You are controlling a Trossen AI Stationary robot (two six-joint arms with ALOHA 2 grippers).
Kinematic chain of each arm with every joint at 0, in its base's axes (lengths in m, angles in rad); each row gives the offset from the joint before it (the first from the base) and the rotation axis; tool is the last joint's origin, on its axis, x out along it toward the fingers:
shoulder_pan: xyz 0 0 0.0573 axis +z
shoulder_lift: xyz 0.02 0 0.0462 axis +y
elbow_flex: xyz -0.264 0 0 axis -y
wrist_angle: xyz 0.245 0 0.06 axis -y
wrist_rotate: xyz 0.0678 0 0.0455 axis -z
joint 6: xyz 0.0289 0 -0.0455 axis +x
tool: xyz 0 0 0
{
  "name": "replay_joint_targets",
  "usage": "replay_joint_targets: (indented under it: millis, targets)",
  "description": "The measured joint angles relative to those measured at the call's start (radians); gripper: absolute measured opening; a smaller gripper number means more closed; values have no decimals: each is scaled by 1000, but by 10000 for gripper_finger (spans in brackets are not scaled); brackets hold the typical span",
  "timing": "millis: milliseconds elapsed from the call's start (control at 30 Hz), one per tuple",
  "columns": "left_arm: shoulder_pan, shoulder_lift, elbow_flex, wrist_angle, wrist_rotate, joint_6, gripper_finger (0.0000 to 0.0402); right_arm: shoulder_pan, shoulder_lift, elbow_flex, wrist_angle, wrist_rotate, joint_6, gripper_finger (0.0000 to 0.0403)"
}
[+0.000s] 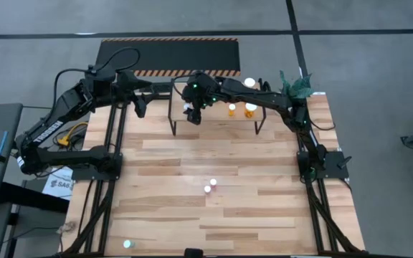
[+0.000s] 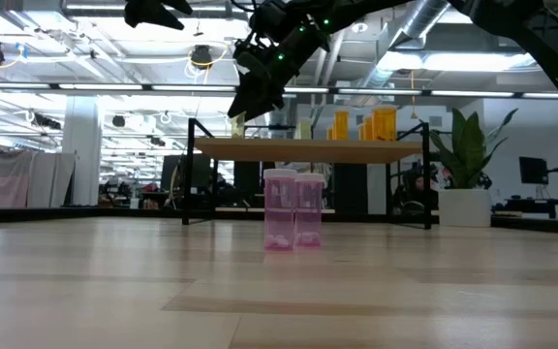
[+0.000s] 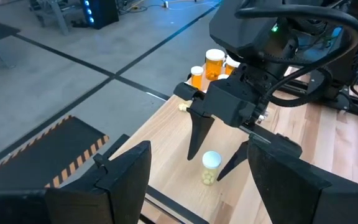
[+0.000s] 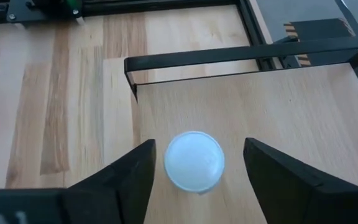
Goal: Pick and place medicine bottles onto shelf by color
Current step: Put the small yellow pill bottle on the shelf aligned with the other small yellow pill bottles
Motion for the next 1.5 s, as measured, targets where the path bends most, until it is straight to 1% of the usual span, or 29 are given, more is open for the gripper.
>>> replay_joint_targets:
  millis: [267,767,967,1167,1333,1500]
  targets:
    - [0,0,0,0,0,7,254,-1,-2,40,-36,0,0,241]
    - [0,0,0,1,-12,16,254,-1,-2,47,-64,0,-8,164]
    - [0,0,0,0,-11,19,254,-1,-2,47,-64,-1,-2,141]
    - [0,0,0,1,-11,21,254,-4,-19,45,-94,-1,18,135]
    - [0,0,0,4,-12,34,254,-5,-77,45,-119,-4,22,137]
    - [0,0,0,5,-17,35,254,-22,-147,45,-238,-5,18,134]
